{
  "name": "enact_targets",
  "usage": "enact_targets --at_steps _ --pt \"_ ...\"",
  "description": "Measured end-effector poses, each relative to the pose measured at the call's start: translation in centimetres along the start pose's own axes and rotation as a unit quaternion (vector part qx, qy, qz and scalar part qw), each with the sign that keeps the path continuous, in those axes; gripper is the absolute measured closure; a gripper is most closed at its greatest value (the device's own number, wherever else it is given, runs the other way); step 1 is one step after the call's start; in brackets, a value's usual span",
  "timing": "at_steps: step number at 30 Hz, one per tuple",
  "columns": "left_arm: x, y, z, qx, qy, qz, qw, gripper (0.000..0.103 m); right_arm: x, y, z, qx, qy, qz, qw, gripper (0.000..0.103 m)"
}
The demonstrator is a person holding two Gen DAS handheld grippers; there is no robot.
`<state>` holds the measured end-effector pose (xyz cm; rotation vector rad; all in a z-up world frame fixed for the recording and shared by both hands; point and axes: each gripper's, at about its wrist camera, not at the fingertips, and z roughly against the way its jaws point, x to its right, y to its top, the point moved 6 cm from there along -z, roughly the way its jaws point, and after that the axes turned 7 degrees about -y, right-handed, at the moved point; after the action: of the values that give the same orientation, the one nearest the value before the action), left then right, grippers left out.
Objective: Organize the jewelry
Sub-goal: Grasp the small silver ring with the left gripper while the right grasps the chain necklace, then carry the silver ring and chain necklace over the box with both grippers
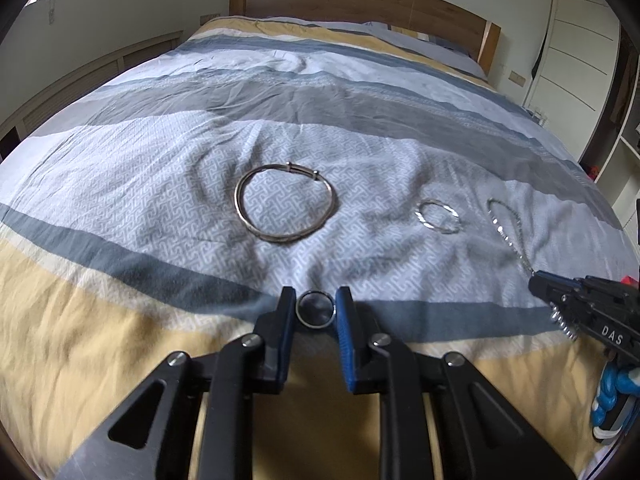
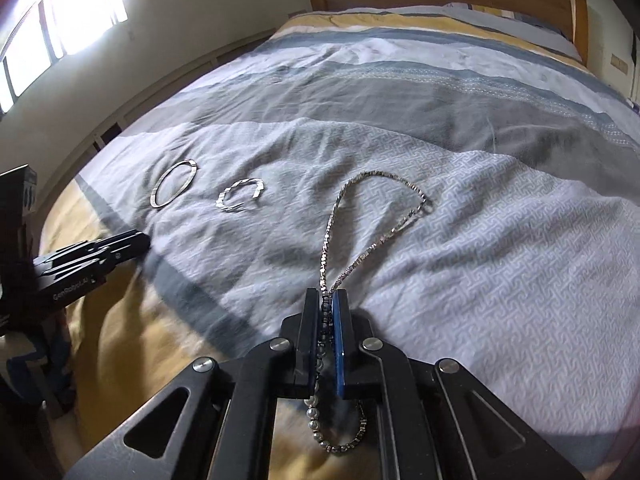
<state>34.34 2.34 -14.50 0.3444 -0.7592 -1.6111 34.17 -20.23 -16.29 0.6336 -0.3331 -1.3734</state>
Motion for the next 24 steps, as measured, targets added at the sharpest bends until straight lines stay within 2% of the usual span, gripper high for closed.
enact_targets --at_steps 7,13,24 --pt "2.1 -1.0 3.2 0.001 -0.021 -0.003 0.9998 0.084 -0.8 -1.1 4.9 0.016 0.012 -0.012 1.0 0.097" --pt "4.7 -2.2 7.0 0.002 -0.042 -0.009 0.9991 0.084 -0.2 -2.0 10.5 0.041 0.004 -0.026 0.999 0.099" --pt "13.4 -2.6 13.6 0.022 -0.1 -0.058 0.9931 0.084 3.6 -4.3 22.1 0.103 -0.036 -0.057 0.992 0.099"
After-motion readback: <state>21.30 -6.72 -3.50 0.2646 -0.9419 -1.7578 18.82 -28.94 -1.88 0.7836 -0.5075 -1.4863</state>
